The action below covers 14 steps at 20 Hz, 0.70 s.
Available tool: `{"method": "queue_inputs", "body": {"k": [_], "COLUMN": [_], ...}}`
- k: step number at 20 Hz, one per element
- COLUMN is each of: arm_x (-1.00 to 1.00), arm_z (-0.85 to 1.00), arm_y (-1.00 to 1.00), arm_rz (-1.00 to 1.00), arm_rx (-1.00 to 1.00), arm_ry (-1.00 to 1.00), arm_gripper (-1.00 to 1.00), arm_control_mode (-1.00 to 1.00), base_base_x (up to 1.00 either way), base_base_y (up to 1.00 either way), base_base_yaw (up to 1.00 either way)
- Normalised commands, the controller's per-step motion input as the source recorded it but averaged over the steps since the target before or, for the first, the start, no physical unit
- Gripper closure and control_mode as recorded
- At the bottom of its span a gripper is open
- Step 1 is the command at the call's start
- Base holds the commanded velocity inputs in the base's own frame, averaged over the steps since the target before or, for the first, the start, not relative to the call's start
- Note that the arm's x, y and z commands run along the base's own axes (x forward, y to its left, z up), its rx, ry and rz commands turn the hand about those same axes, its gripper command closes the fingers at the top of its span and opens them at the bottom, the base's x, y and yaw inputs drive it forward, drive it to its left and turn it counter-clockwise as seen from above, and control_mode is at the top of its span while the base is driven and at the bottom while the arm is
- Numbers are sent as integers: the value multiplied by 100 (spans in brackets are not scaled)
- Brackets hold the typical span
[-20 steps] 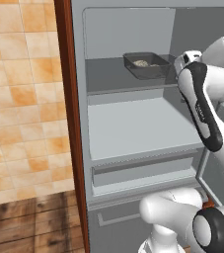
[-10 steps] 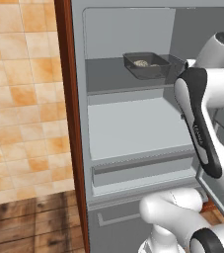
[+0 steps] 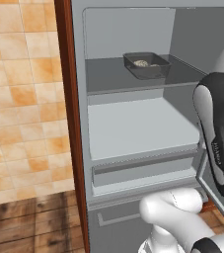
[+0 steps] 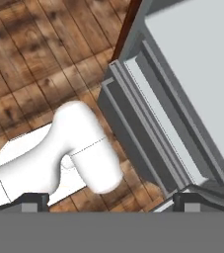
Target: Place two dumplings into each of the tupperware containers and then place the containers in the fridge.
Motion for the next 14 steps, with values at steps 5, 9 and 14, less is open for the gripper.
{"method": "queue_inputs", "body": {"k": [5, 9, 14], "arm_x": [-78, -17, 0], "arm_z": [-5, 0, -3], "arm_y": [6, 21, 41], "arm_rz": [-3, 0, 0], "arm_rx": [1, 0, -5], "arm_ry": [15, 3, 6], "arm_gripper": [-100, -100, -100], "arm_control_mode": [-100, -100, -100], "base_base_x": [0, 0, 0], "base_base_y": [0, 0, 0], "base_base_yaw": [0, 0, 0]}}
